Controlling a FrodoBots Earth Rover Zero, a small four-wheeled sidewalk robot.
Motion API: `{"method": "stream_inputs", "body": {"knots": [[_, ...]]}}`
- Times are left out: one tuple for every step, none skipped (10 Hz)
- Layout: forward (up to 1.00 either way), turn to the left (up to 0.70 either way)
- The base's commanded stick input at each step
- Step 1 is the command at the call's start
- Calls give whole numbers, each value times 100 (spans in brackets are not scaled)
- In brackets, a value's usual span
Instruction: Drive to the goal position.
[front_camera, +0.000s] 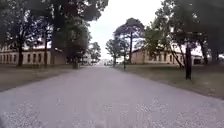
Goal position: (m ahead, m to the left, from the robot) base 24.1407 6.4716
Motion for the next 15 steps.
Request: {"method": "stream_inputs", "body": {"knots": [[85,0],[85,0],[85,0],[85,0],[85,0],[85,0],[85,0],[85,0],[85,0],[85,0],[85,0],[85,0],[85,0],[85,0],[85,0]]}}
